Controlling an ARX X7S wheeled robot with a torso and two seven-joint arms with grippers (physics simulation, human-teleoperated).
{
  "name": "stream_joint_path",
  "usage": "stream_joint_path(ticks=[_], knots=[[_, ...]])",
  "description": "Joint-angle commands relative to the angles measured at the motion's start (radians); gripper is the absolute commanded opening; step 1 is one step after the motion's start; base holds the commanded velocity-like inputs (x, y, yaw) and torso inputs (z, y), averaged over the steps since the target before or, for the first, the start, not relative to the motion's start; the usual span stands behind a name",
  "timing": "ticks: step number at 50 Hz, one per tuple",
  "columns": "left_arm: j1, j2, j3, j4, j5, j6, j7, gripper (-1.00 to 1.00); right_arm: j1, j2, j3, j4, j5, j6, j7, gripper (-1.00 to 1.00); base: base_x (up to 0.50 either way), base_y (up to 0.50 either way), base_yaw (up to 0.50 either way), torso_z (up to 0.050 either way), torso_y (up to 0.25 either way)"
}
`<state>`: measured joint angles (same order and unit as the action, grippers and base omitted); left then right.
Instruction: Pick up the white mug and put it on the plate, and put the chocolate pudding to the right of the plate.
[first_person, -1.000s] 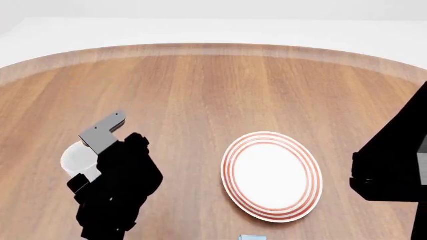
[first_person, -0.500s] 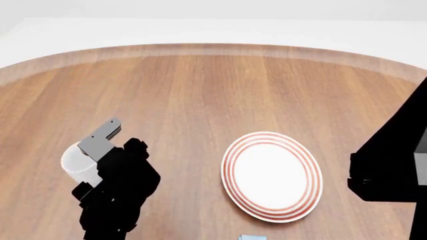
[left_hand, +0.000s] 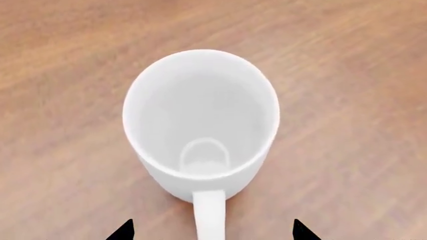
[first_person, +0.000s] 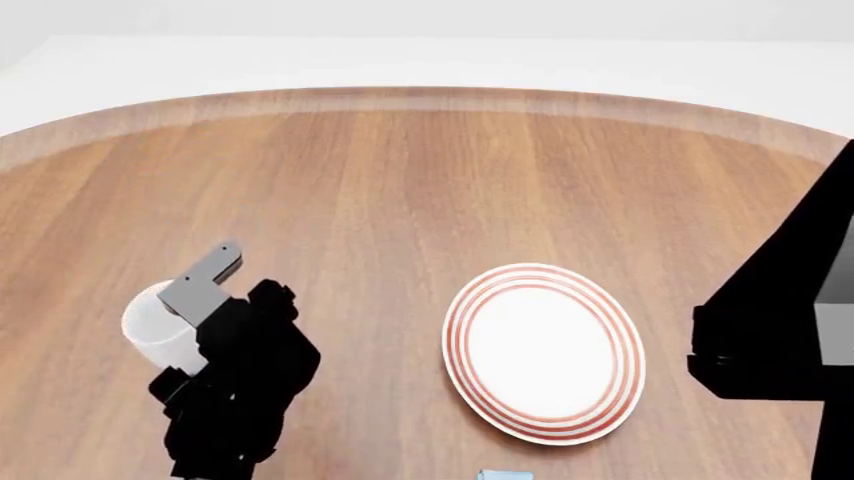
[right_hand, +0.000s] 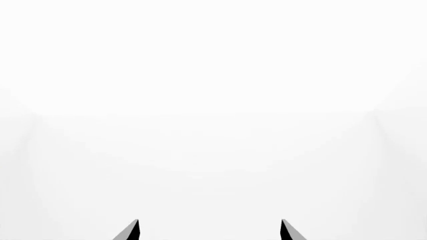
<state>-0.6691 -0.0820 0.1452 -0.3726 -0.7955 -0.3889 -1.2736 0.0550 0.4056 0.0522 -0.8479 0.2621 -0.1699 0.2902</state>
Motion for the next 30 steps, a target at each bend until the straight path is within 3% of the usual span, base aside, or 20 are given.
stream_joint_path(ticks=[1,2,3,30], knots=[[0.004,0.020,-0.023,-0.036,-0.013,0.026,0.034,1.00,0.001,-0.014,0.020,0.007,-0.021,-0.003,-0.021,1.00,0.00,0.00,0.00,0.000,0.000],[0.004,0.020,-0.022,-0.039,-0.014,0.028,0.035,1.00,0.001,-0.014,0.019,0.008,-0.022,-0.002,-0.021,1.00,0.00,0.00,0.00,0.000,0.000],[0.005,0.019,-0.021,-0.041,-0.016,0.030,0.038,-1.00,0.001,-0.014,0.018,0.010,-0.024,-0.003,-0.021,1.00,0.00,0.00,0.00,0.000,0.000],[0.003,0.000,0.010,-0.044,-0.021,0.067,0.046,-1.00,-0.004,-0.008,0.005,0.015,-0.029,-0.001,-0.014,1.00,0.00,0.00,0.00,0.000,0.000]])
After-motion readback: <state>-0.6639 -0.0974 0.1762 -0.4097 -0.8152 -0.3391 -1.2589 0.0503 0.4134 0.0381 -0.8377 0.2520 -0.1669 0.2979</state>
